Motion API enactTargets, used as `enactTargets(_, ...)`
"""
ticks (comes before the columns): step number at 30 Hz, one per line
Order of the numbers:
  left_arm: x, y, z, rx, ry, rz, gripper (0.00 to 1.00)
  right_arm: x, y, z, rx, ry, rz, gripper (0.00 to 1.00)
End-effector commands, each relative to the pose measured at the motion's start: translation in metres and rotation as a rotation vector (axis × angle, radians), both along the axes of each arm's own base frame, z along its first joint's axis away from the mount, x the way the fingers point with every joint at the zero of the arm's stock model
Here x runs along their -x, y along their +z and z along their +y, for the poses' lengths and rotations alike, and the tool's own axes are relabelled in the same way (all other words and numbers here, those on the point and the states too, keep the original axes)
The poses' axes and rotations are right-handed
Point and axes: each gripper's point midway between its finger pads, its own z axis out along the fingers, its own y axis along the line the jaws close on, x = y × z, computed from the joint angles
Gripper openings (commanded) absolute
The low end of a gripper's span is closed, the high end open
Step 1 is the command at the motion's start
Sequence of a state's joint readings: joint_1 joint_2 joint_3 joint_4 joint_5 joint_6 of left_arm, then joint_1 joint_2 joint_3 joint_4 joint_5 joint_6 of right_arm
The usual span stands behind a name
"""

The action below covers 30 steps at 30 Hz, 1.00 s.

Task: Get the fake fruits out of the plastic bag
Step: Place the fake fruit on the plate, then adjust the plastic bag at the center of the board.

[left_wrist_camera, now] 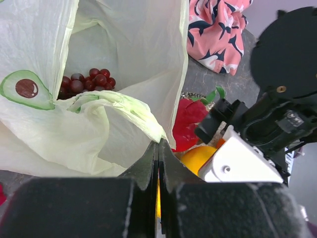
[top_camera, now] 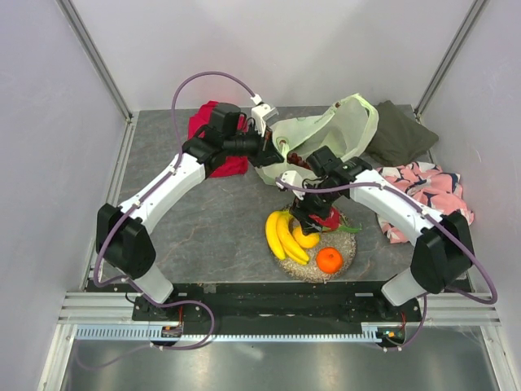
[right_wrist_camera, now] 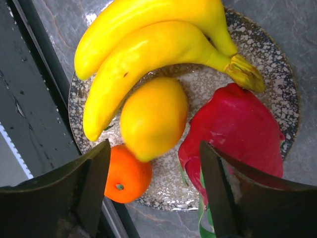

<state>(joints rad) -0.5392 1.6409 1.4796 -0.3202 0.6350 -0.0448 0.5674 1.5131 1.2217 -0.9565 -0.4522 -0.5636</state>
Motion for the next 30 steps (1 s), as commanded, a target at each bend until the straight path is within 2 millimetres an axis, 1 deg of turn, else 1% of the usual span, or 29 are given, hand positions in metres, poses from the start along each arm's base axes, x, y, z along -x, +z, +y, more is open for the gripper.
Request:
enactTargets(1,0.004,0.019,0.005,0.007,-0.007,-0.081,0.02,-0.026,0.042,0.009,-0.053,-0.016,-0.109,0.82)
enactTargets(2,0.004,0.020,0.006,0.008,-0.005,-0.084,0.02,-0.039,0.070,0.016,-0.123,-0.057,-0.140,0.82)
enactTargets(4,0.003,0.018,0.005,0.006,-0.005,-0.079,0.02,-0.053,0.101,0.022,-0.206,-0.105,-0.148,0.82)
enactTargets(5,0.004,0.018,0.005,0.008,-0.010,-0.077,0.02,-0.069,0.128,0.027,-0.256,-0.124,-0.176,0.81)
enactTargets(6,0.005,0.017,0.005,0.006,-0.014,-0.073,0.02,-0.080,0.142,0.024,-0.299,-0.181,-0.161,0.80)
enactTargets(7,0.005,0.014,0.005,0.004,-0.014,-0.066,0.02,-0.098,0.161,0.026,-0.337,-0.204,-0.191,0.77)
enactTargets(8,0.007,0.013,0.004,0.005,-0.023,-0.060,0.02,-0.113,0.169,0.015,-0.357,-0.255,-0.197,0.76)
enactTargets(9,0.008,0.012,0.005,0.005,-0.025,-0.055,0.02,-0.122,0.174,0.012,-0.373,-0.280,-0.199,0.74)
enactTargets(10,0.010,0.009,0.005,0.001,-0.030,-0.047,0.02,-0.138,0.172,0.009,-0.367,-0.302,-0.221,0.69)
enactTargets(12,0.013,0.005,0.006,0.000,-0.036,-0.036,0.02,-0.159,0.156,-0.003,-0.305,-0.370,-0.272,0.67)
enactTargets(13,0.014,0.004,0.006,0.001,-0.039,-0.029,0.02,-0.170,0.132,-0.014,-0.230,-0.414,-0.293,0.62)
enactTargets(15,0.015,0.003,0.006,0.004,-0.037,-0.019,0.01,-0.172,0.108,-0.025,-0.155,-0.406,-0.306,0.56)
enactTargets(16,0.016,0.004,0.005,0.004,-0.037,-0.019,0.02,-0.168,0.086,-0.036,-0.095,-0.428,-0.300,0.53)
enactTargets(17,0.015,0.003,0.006,0.003,-0.034,-0.018,0.02,-0.164,0.077,-0.042,-0.073,-0.439,-0.307,0.52)
enactTargets(18,0.016,0.003,0.007,0.002,-0.033,-0.018,0.02,-0.149,0.062,-0.052,-0.042,-0.446,-0.307,0.51)
enactTargets(20,0.017,0.004,0.007,0.003,-0.032,-0.018,0.02,-0.131,0.048,-0.062,-0.005,-0.437,-0.302,0.51)
enactTargets(21,0.018,0.002,0.007,0.002,-0.038,-0.015,0.02,-0.113,0.040,-0.069,0.013,-0.428,-0.290,0.51)
enactTargets(22,0.019,0.002,0.007,0.002,-0.040,-0.014,0.02,-0.107,0.036,-0.072,0.029,-0.413,-0.291,0.51)
enactTargets(24,0.020,0.002,0.008,0.002,-0.040,-0.013,0.02,-0.099,0.035,-0.076,0.038,-0.407,-0.287,0.51)
enactTargets(26,0.022,0.007,0.009,0.006,-0.040,-0.019,0.02,-0.102,0.038,-0.075,0.035,-0.403,-0.297,0.52)
enactTargets(27,0.023,0.009,0.009,0.006,-0.045,-0.020,0.02,-0.112,0.045,-0.072,0.025,-0.410,-0.320,0.52)
enactTargets(29,0.025,0.013,0.009,0.012,-0.053,-0.026,0.02,-0.127,0.049,-0.073,0.028,-0.451,-0.346,0.53)
enactTargets(30,0.028,0.014,0.008,0.017,-0.063,-0.023,0.02,-0.145,0.052,-0.068,0.017,-0.470,-0.368,0.54)
